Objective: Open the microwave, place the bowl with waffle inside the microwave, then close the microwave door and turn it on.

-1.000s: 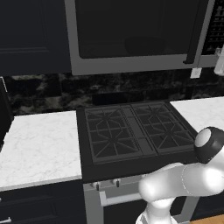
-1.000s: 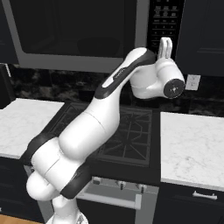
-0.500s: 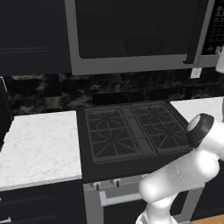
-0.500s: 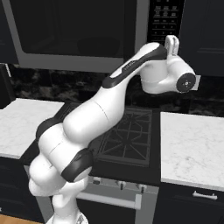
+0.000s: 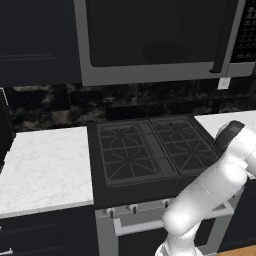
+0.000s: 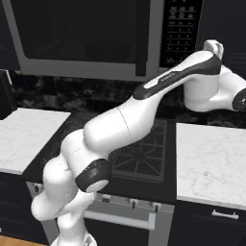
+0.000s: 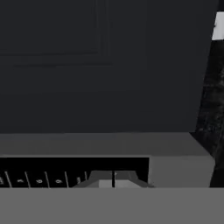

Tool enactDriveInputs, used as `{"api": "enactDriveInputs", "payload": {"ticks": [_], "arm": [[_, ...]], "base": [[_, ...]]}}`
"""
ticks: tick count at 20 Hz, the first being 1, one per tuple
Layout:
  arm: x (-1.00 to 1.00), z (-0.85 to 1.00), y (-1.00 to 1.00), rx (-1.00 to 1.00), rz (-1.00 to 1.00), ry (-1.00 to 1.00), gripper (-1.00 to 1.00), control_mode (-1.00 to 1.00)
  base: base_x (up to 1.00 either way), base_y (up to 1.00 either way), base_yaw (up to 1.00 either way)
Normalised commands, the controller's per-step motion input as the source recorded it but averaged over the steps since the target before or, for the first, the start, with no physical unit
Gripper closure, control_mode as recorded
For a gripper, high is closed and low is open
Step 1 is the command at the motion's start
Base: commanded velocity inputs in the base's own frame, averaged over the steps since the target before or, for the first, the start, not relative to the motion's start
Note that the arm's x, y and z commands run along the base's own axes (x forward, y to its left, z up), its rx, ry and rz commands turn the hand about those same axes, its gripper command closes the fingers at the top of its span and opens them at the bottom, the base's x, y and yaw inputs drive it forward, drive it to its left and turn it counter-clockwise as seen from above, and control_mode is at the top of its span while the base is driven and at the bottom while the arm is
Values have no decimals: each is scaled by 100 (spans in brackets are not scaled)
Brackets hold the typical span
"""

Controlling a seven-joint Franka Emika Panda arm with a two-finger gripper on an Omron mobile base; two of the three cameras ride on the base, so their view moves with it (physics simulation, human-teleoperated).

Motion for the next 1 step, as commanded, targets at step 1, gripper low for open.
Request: {"api": "enactDriveInputs", "payload": {"ticks": [1], "arm": [[-100, -44, -44, 0, -6, -36, 100, -100]], "base": [[0, 0, 0]]}}
